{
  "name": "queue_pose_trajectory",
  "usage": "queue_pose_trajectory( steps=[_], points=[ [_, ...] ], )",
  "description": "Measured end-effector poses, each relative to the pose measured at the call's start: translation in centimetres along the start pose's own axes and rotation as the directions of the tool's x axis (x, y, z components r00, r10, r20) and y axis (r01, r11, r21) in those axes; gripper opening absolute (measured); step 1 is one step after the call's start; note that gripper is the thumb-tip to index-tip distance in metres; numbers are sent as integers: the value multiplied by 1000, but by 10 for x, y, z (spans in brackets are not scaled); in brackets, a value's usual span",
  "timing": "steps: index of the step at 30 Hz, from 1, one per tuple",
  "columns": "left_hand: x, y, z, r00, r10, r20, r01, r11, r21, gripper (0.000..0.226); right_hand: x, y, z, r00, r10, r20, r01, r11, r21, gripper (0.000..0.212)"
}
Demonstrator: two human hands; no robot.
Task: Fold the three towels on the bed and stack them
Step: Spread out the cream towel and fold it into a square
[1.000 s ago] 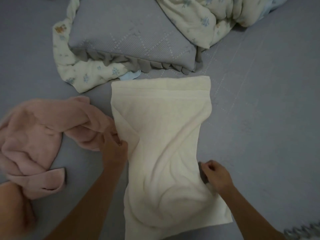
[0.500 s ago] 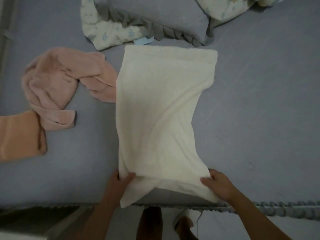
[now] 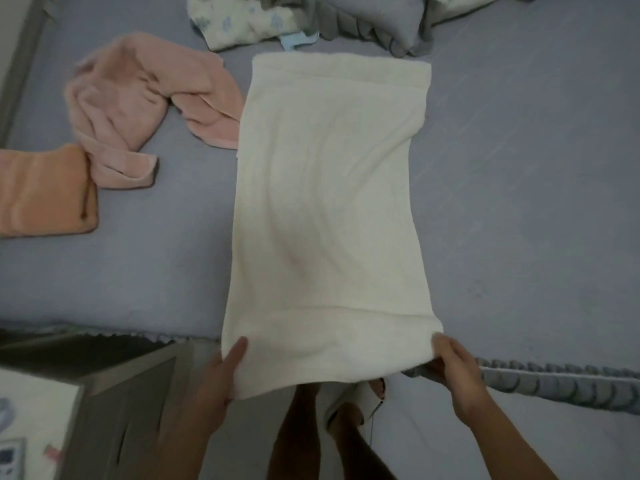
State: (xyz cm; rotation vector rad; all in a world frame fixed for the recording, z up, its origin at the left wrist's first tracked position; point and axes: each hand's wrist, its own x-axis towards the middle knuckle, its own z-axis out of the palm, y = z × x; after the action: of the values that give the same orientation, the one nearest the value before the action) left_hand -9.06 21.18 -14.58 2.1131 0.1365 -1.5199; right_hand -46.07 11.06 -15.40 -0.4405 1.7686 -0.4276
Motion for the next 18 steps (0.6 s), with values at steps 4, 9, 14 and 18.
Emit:
queue_pose_trajectory(
  steps=[4, 9, 14, 18],
  points=[
    [3, -28, 9, 997, -42, 58, 29, 978, 206, 27, -9, 17, 16, 969, 23, 245, 22, 984, -179, 14],
    [-8, -43, 10, 999, -38, -6, 38, 996, 86, 11, -15, 34, 22, 983, 55, 173, -1, 956, -294, 27],
    [-24, -63, -20, 988, -80, -131, 105, 975, 197, 13, -27, 53, -6, 973, 219, 79, -169, 899, -404, 46],
    [-39, -73, -42, 977, -167, -132, 189, 966, 175, 12, -35, 55, -23, 972, 227, 63, -193, 921, -338, 33]
  ],
)
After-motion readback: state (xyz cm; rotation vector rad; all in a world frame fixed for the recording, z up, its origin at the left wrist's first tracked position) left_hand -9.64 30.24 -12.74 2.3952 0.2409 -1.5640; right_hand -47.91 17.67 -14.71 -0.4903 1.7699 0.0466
